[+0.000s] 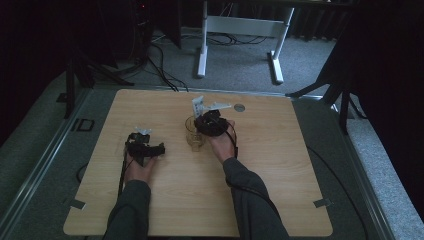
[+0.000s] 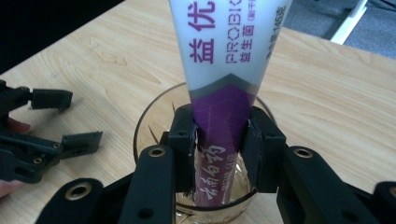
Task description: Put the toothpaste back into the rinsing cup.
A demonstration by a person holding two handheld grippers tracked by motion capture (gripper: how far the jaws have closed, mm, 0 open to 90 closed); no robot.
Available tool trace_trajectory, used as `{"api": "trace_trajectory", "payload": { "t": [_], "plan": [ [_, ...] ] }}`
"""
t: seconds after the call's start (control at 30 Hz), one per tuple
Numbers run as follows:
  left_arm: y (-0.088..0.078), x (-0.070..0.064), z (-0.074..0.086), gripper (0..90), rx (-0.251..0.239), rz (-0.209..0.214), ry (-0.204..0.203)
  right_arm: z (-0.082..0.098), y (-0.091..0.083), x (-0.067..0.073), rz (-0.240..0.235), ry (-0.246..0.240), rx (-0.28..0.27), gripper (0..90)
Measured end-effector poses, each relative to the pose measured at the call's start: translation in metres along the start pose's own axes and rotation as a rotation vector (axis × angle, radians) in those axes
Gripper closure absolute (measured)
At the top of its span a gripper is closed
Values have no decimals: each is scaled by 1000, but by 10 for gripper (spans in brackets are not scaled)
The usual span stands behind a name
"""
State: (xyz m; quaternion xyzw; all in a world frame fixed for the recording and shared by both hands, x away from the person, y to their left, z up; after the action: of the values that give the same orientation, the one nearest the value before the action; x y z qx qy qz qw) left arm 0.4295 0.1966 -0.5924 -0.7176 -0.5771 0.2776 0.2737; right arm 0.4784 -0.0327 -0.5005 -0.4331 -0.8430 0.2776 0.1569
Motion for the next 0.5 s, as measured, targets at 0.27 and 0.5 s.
{"api": "trace_trajectory", "payload": {
  "t": [0.27, 0.5],
  "plan": [
    [0, 0, 0, 81, -1, 1, 0, 2, 2, 3, -21, 5, 7, 655],
    [0, 0, 0, 81, 0, 0, 0, 1, 5, 5, -29, 5, 22, 640]
  ]
}}
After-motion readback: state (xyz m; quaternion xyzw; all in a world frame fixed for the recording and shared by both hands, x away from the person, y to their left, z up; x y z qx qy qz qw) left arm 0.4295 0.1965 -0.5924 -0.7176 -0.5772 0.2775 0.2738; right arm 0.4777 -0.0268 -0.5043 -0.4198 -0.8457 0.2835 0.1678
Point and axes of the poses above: each handheld gripper's, and its own axes: y roughly forward along the jaws, z roughly out of its underside, x roughly to its left, the point moved 4 cm from there along y, roughly forward along the jaws, and after that the axes turned 6 degrees about z, right-handed, at the moved point
